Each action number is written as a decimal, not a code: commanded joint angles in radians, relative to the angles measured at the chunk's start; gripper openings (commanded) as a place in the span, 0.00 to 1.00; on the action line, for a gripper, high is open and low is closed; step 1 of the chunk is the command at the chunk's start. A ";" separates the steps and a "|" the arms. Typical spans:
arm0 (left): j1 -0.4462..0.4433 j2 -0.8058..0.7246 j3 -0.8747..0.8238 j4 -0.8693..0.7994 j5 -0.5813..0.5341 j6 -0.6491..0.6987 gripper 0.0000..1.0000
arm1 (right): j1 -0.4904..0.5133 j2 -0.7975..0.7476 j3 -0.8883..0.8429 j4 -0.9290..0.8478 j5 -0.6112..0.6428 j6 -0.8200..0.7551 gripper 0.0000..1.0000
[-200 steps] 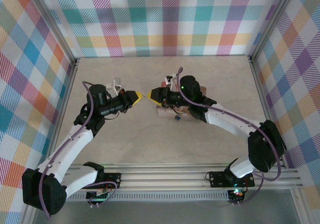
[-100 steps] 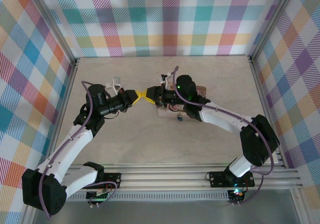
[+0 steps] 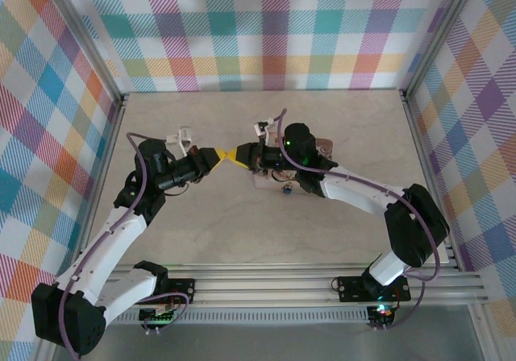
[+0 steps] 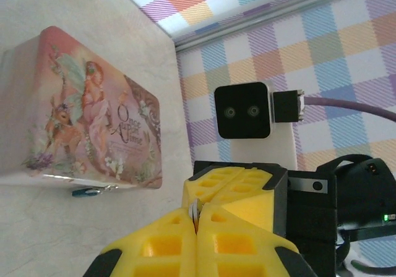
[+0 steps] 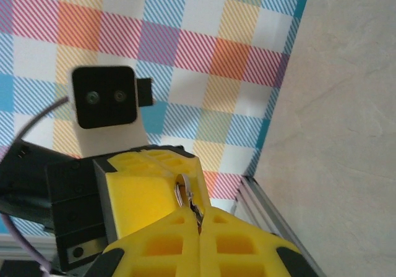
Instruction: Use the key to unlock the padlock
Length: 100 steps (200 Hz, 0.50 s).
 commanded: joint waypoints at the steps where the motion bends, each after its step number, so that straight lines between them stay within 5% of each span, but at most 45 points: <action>1: -0.005 -0.037 0.076 -0.210 0.024 0.197 0.19 | -0.049 -0.069 0.083 -0.267 -0.002 -0.279 0.00; 21: -0.001 -0.051 0.125 -0.335 -0.005 0.320 0.37 | -0.072 -0.068 0.280 -0.751 0.008 -0.658 0.00; 53: 0.002 -0.089 0.162 -0.406 -0.096 0.510 0.45 | -0.066 0.023 0.583 -1.349 0.126 -1.171 0.00; 73: 0.002 -0.172 0.100 -0.297 -0.113 0.594 0.46 | -0.037 0.029 0.625 -1.466 0.215 -1.345 0.00; 100: -0.012 -0.267 -0.025 -0.038 0.048 0.758 0.50 | -0.034 0.001 0.602 -1.474 0.109 -1.454 0.00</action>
